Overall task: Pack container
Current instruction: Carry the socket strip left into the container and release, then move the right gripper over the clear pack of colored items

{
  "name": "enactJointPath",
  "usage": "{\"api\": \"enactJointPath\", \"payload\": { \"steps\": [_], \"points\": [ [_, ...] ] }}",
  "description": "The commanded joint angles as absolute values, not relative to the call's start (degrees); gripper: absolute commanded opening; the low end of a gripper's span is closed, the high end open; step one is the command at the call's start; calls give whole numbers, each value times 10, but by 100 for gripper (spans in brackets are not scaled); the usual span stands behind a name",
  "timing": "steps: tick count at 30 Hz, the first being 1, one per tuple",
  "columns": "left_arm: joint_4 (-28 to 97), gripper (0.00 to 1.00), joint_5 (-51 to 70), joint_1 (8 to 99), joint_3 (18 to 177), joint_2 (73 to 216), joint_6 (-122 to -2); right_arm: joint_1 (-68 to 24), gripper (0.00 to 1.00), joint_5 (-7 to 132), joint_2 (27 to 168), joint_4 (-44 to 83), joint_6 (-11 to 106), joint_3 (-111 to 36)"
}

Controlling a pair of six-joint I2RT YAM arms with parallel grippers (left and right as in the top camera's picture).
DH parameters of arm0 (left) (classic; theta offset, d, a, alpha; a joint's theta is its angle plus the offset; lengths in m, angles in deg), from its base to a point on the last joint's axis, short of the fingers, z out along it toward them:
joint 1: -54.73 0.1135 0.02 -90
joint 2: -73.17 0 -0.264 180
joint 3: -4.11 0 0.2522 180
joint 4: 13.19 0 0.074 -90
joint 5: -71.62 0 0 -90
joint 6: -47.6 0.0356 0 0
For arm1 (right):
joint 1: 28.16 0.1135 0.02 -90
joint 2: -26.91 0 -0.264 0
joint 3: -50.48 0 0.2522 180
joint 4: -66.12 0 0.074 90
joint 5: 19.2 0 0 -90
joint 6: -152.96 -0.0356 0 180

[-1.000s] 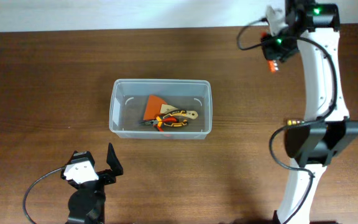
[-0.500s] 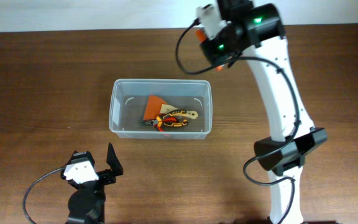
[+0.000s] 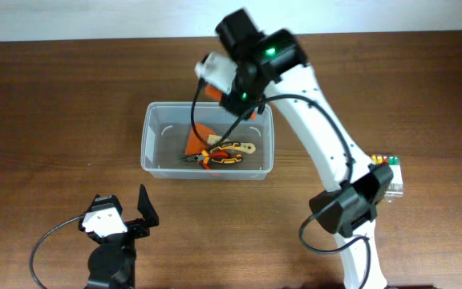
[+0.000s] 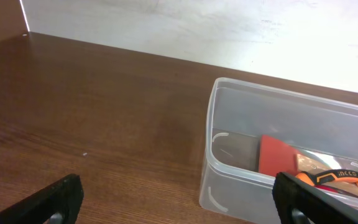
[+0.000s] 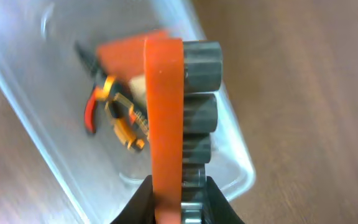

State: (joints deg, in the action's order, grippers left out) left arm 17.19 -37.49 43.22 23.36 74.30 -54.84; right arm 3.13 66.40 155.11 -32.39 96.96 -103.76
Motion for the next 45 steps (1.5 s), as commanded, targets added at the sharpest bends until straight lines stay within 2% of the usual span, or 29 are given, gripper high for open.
{"api": "enactJointPath", "payload": {
  "steps": [1,10,12,16,17,22,25,32,33,39,45],
  "points": [
    [173,99,-377,430,232,740,-543,38,17,623,1540,-300,1078,-958],
    [173,99,-377,430,232,740,-543,41,18,592,1540,-195,1078,-795],
    [173,99,-377,430,232,740,-543,41,27,591,1540,-187,1077,-786],
    [173,99,-377,430,232,740,-543,41,63,588,1540,-180,1068,-791],
    [173,99,-377,430,232,740,-543,41,69,591,1540,-181,1055,-799],
    [173,99,-377,430,232,740,-543,24,76,609,1536,-234,939,-913],
    [173,99,-377,430,232,740,-543,-7,89,610,1536,-305,868,-1026],
    [173,99,-377,430,232,740,-543,-122,90,609,1536,-450,772,-1218],
    [173,99,-377,430,232,740,-543,-142,86,609,1534,-450,753,-1228],
    [173,99,-377,430,232,740,-543,-220,86,610,1498,-450,724,-1227],
    [173,99,-377,430,232,740,-543,-264,86,702,1421,-450,683,-1170]
  ]
}}
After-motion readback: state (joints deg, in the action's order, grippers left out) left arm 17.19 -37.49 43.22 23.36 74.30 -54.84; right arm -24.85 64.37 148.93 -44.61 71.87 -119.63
